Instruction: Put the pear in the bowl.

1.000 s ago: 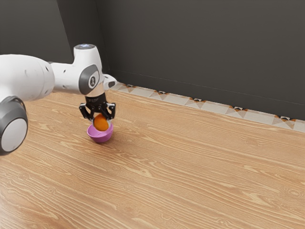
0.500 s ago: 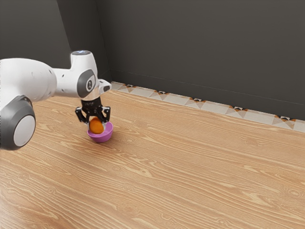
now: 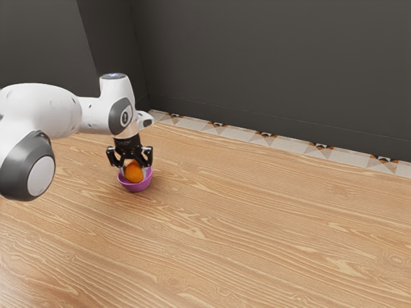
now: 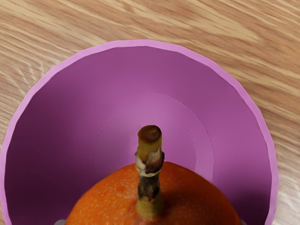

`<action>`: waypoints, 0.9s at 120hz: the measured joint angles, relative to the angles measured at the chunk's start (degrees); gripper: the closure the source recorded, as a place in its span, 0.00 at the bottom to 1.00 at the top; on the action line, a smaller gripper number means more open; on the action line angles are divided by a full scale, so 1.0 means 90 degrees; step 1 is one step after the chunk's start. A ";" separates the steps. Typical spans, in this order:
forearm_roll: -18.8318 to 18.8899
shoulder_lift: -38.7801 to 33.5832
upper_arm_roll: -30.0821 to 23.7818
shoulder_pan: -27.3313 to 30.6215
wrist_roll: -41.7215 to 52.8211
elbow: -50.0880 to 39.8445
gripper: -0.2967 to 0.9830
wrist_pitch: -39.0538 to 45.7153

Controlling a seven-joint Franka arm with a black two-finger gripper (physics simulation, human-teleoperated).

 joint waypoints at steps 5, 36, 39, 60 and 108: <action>-0.0014 0.0002 -0.0003 0.0002 0.0023 0.0004 0.39 -0.0001; 0.0118 -0.0543 0.0066 -0.0338 0.0177 -0.0038 0.28 -0.0042; 0.0161 -0.0680 0.0071 -0.0411 0.0196 -0.0048 0.27 -0.0074; 0.0760 -0.1855 0.0070 -0.1001 0.0399 -0.0077 0.25 -0.0568; 0.1377 -0.3196 0.0082 -0.1473 0.0742 -0.0055 0.23 -0.1739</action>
